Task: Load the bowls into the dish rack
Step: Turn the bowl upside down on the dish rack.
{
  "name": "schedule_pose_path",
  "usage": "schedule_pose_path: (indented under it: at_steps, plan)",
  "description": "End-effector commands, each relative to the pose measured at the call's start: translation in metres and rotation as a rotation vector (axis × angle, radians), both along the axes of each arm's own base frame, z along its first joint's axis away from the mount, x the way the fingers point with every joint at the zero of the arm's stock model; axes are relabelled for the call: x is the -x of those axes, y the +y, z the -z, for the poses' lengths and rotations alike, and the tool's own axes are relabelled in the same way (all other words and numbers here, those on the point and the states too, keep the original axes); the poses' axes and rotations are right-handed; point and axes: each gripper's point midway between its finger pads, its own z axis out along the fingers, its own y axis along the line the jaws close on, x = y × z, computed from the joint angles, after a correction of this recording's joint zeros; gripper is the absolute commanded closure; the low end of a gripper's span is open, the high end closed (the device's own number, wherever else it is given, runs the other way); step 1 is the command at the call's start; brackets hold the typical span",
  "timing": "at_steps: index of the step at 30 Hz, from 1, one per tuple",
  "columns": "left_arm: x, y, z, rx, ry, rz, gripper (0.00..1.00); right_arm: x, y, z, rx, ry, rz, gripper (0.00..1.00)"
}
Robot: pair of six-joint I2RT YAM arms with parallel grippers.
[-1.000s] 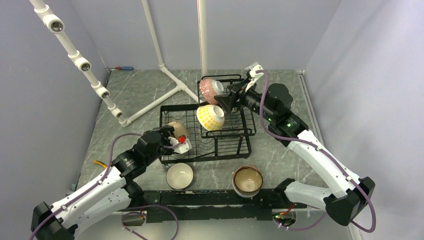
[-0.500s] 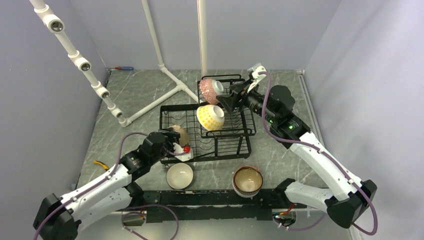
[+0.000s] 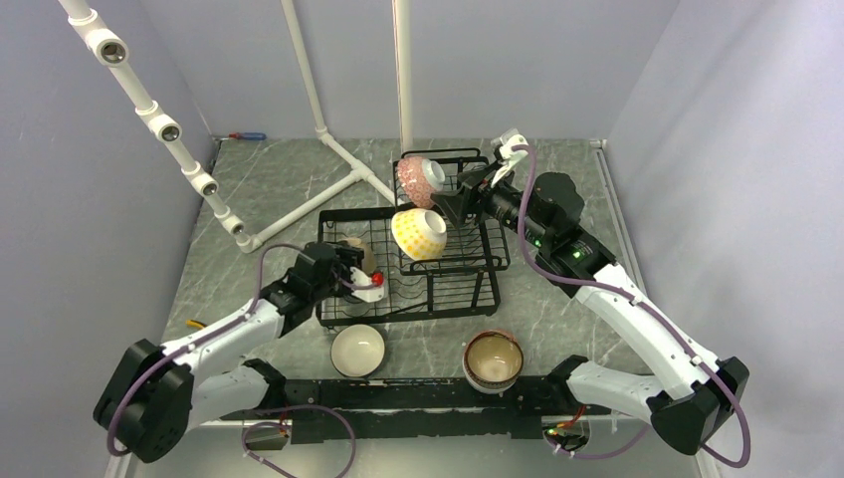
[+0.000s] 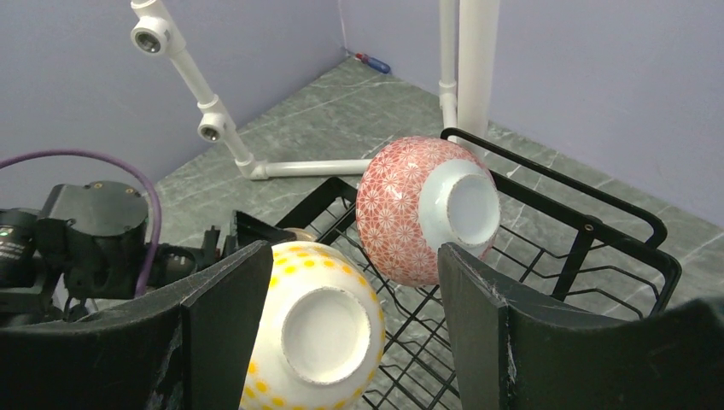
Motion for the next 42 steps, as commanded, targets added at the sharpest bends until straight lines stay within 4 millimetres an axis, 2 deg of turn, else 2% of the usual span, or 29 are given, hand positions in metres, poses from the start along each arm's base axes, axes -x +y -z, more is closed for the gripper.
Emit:
schedule_pose_path:
  at_steps: [1, 10, 15, 22, 30, 38, 42]
  plan:
    - [-0.040, -0.014, -0.059, 0.095, -0.184, -0.004, 0.97, 0.003, -0.005, -0.020, -0.049, -0.056, 0.015, 0.25]
    - [-0.074, -0.010, -0.065, 0.112, -0.226, -0.092, 0.97, 0.003, -0.007, -0.022, -0.048, -0.058, 0.019, 0.25]
    - [-0.085, -0.010, -0.053, 0.082, -0.188, -0.113, 0.97, 0.001, -0.008, -0.022, -0.052, -0.054, 0.031, 0.25]
    - [-0.102, 0.000, -0.059, 0.107, -0.261, -0.186, 0.97, 0.000, -0.008, -0.021, -0.050, -0.050, 0.033, 0.25]
    - [-0.114, 0.009, -0.042, 0.103, -0.213, -0.246, 0.97, 0.000, -0.008, -0.021, -0.045, -0.051, 0.030, 0.25]
    - [-0.123, 0.016, -0.042, 0.135, -0.241, -0.314, 0.97, 0.001, -0.009, -0.021, -0.040, -0.054, 0.030, 0.25]
    - [-0.123, 0.015, -0.035, 0.154, -0.210, -0.330, 0.96, 0.001, -0.009, -0.020, -0.038, -0.053, 0.032, 0.25]
